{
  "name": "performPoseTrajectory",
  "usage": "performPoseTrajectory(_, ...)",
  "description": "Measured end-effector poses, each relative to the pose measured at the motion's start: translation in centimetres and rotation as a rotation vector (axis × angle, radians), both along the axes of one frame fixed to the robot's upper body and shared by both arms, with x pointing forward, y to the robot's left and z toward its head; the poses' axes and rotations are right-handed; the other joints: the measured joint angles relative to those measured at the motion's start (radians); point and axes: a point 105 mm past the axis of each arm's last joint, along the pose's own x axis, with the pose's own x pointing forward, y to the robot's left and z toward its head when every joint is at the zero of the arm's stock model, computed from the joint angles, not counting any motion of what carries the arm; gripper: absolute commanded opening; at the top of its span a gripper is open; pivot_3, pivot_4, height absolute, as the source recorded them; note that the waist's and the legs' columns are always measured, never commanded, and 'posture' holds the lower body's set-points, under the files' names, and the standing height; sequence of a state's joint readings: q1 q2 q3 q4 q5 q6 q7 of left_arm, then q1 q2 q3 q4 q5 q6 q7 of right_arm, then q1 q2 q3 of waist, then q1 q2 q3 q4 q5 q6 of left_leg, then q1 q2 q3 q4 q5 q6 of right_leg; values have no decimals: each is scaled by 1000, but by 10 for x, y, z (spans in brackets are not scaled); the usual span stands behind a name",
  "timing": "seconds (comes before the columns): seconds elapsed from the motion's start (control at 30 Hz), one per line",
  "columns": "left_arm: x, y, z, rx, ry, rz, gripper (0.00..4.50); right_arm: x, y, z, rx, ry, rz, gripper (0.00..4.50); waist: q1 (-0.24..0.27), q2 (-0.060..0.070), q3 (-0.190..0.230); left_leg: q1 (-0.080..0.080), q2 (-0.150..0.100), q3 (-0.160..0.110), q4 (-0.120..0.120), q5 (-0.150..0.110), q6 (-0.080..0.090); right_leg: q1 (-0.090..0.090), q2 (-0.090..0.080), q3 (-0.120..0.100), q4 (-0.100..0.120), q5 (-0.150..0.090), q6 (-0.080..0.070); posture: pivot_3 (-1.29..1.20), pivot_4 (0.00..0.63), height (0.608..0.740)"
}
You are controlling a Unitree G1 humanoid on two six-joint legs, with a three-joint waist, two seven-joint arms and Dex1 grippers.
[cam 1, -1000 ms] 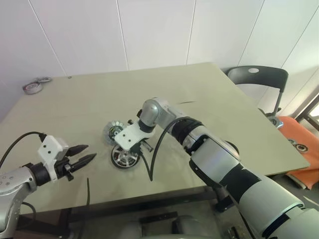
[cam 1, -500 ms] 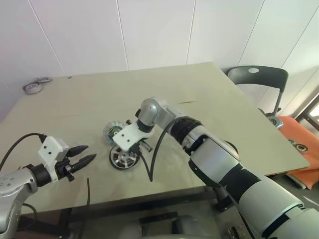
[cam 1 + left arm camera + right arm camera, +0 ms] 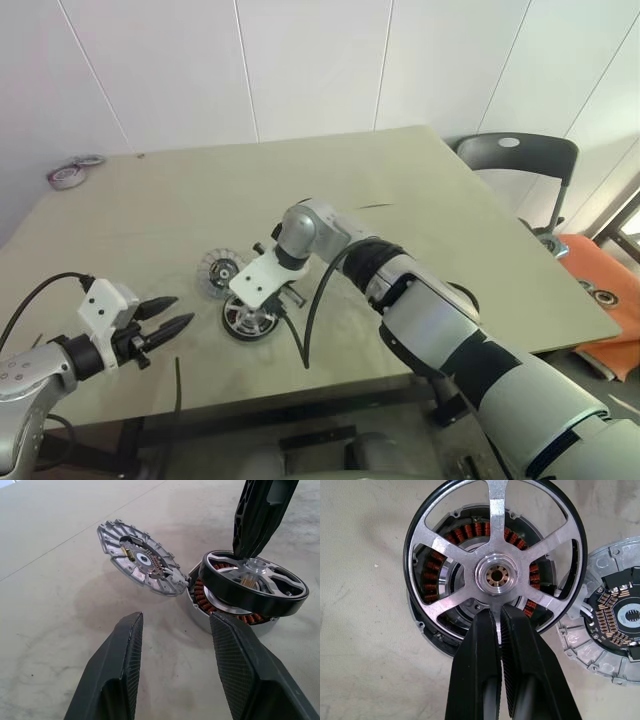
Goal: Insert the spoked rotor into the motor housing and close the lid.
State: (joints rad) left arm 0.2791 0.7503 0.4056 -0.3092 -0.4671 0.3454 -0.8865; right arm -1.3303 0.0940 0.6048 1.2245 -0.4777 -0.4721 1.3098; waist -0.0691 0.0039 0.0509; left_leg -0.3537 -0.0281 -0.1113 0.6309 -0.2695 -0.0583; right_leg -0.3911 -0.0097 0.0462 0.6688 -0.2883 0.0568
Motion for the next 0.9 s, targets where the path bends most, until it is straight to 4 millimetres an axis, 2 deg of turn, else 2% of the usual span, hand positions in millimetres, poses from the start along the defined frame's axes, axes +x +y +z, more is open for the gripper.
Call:
performPoseTrajectory(0.23,1,0,1,0,-6,-2,2263,2,0,1,15,-28,17,44,-1,0,0,0,0,0,0,0,0,0,0,0,0,0,0,0,0,740)
performPoseTrajectory(0.33,1,-1,2,0,-7,-3,2263,2,-1,0,7,-37,16,768,-1,0,0,0,0,0,0,0,0,0,0,0,0,0,0,0,0,740)
performPoseTrajectory(0.47,2,-1,2,0,-8,-4,2263,6,-5,-4,-11,-18,-34,768,-1,0,0,0,0,0,0,0,0,0,0,0,0,0,0,0,0,740)
performPoseTrajectory(0.9,5,-3,1,-8,-7,-14,2263,5,-11,-4,-50,7,-25,768,-1,-1,0,0,0,0,0,0,0,-1,0,0,0,0,0,0,0,740)
